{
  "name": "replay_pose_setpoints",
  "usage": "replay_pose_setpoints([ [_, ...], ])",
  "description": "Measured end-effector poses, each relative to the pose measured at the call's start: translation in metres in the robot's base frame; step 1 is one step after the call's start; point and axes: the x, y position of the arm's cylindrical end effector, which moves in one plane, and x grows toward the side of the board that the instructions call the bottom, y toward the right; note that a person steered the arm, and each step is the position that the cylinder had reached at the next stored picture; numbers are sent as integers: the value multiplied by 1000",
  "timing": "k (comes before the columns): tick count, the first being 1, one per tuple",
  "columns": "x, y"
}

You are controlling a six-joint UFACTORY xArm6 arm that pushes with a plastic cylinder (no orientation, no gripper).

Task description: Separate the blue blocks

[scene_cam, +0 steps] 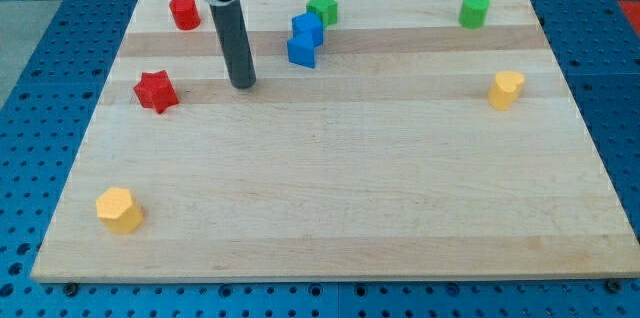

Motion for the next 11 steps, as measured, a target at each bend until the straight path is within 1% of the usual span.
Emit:
replay_pose_setpoints([
  [1, -34, 0],
  [2, -55, 4],
  [3, -57, 23],
  [6, -43, 99],
  [7, -29, 123],
  [8, -13, 138],
  [9, -10, 152],
  [10, 3, 164],
  [11, 30, 165],
])
